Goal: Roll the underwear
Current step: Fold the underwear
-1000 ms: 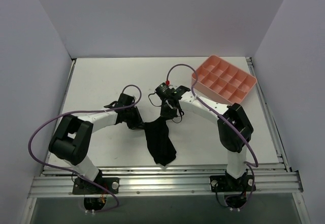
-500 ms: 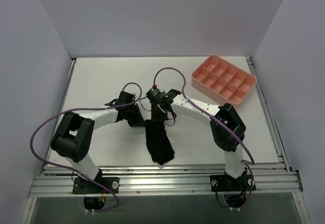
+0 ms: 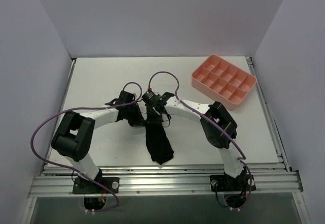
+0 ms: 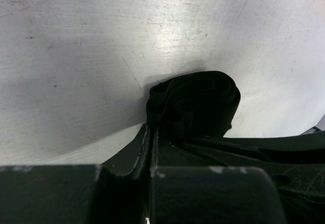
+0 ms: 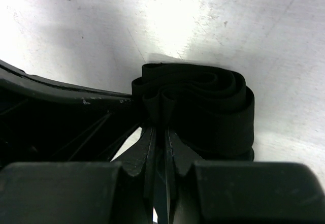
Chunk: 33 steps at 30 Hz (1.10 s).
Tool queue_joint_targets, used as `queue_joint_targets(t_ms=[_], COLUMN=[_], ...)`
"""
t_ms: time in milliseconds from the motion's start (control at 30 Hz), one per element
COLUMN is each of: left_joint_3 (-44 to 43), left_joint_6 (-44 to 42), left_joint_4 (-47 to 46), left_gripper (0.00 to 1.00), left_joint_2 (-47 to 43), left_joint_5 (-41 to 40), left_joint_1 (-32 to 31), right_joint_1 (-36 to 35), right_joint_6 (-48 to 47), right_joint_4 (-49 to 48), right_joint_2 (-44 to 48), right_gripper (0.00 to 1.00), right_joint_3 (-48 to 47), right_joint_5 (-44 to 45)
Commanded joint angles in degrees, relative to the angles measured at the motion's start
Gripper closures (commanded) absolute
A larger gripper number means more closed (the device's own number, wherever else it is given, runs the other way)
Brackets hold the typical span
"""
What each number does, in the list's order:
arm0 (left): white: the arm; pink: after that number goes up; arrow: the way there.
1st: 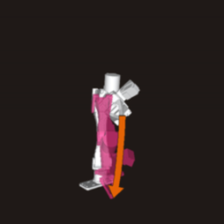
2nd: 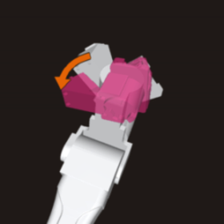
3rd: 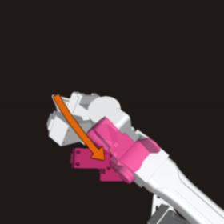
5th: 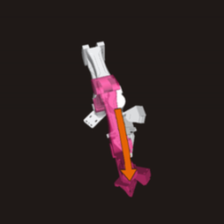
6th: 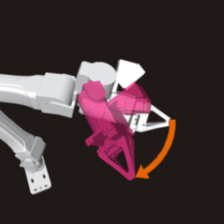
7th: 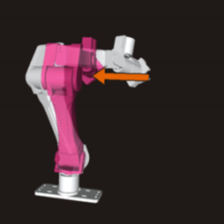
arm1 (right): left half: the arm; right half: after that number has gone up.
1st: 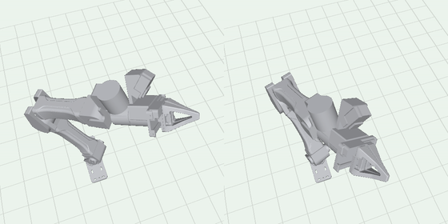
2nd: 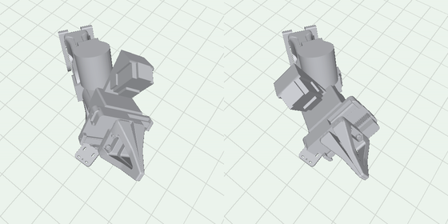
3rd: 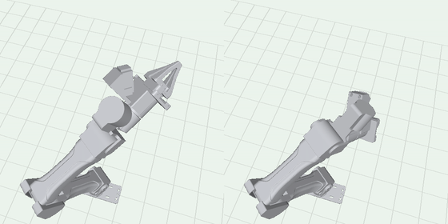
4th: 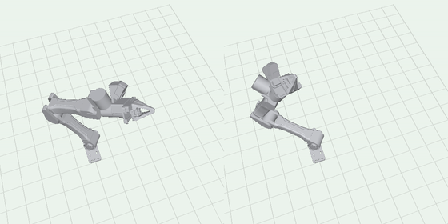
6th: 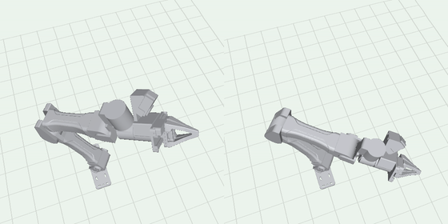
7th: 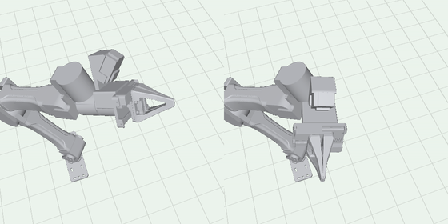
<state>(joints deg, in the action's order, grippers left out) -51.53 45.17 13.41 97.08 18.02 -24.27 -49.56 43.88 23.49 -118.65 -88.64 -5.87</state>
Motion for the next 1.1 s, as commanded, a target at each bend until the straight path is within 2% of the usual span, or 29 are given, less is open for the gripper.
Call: queue_joint_targets(t_ms=[0, 200, 300, 333, 367, 533, 767, 1067], left_joint_3=[-1.12, -1.38, -1.56, -1.47, -1.38, -0.59, -1.73, -4.90], left_joint_6=[-0.26, -0.25, -0.52, -0.43, -0.52, -0.43, -0.78, -2.80], left_joint_4=[-1.90, -1.55, -0.05, 0.21, 0.82, 3.29, 6.01, 6.81], left_gripper=[0.97, 0.96, 0.85, 0.81, 0.73, 0.57, 0.50, 0.49], left_joint_2=[0.83, 0.92, 0.40, 0.22, -0.39, -3.47, -8.13, -7.87], left_joint_5=[0.79, 0.61, -0.18, -0.35, -0.53, -2.55, -3.70, -0.97], left_joint_1=[0.37, 0.37, 0.37, 0.45, 0.63, 1.68, 4.32, 4.67], right_joint_1=[-0.27, -0.27, -0.27, -0.27, -0.27, 0.16, 1.13, 1.66], right_joint_6=[1.47, 1.74, 1.83, 1.83, 1.65, 1.21, 0.77, 0.68], right_joint_4=[-1.07, -2.30, -3.79, -3.88, -3.89, -5.64, -5.99, -6.00], right_joint_2=[-0.97, -1.58, -1.41, -1.41, -1.23, 1.31, 4.04, 7.64], right_gripper=[1.00, 1.00, 1.00, 0.98, 0.93, 0.84, 0.78, 0.75], right_joint_3=[-2.32, -2.06, -1.36, -1.19, -1.18, 0.92, 2.07, 2.51], right_joint_5=[-0.37, -0.02, -0.63, -0.90, -1.33, -2.83, -4.15, -5.21])
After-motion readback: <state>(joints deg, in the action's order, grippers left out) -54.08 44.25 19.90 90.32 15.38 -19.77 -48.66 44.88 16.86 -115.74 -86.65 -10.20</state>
